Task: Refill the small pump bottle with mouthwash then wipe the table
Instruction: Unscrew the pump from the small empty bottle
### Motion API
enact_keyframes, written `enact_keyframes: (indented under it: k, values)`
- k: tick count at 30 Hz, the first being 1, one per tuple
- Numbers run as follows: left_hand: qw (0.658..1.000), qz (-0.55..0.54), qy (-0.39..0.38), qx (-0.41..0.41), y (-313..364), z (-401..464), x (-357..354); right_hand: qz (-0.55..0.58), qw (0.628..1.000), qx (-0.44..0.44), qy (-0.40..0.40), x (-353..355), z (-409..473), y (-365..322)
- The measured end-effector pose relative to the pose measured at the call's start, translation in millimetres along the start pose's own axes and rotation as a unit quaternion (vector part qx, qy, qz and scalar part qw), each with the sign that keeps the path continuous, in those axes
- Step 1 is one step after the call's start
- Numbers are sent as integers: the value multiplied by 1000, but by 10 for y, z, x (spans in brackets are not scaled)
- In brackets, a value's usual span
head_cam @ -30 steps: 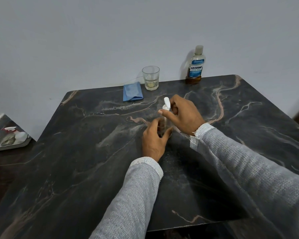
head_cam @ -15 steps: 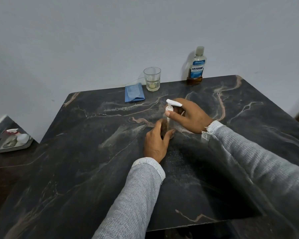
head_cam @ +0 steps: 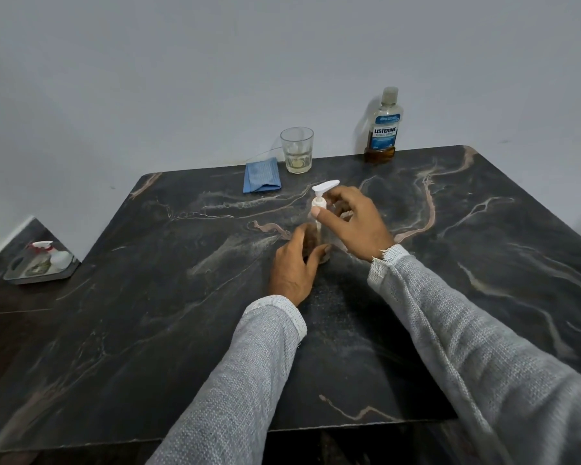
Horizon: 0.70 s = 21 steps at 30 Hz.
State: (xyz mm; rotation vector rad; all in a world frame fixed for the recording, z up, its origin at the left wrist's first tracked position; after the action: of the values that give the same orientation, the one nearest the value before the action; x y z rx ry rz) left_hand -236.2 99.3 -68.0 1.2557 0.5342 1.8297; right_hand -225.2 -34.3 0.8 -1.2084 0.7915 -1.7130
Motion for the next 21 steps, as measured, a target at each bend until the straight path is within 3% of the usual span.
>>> enact_keyframes:
  k: [6,21]
  values:
    - [1000,6,12,-11,-3,-5,-1,50,998,-9,36,-83,36,24]
    - [999,-12,26,-23,15,-1,7,180,983,-14,-15,-154,8,260]
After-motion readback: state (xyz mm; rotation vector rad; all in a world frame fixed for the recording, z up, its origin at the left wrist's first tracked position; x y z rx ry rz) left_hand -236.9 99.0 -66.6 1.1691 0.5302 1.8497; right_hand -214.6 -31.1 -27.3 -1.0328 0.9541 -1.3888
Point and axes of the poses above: each hand's wrist, its own z-axis towards the middle knuckle, its own x-axis out of the back of the hand, y = z × x, the point moved 2 cm from there along z, towards the middle knuckle, and after that the axes turned 6 degrees about -x, right-handed, at the moved point
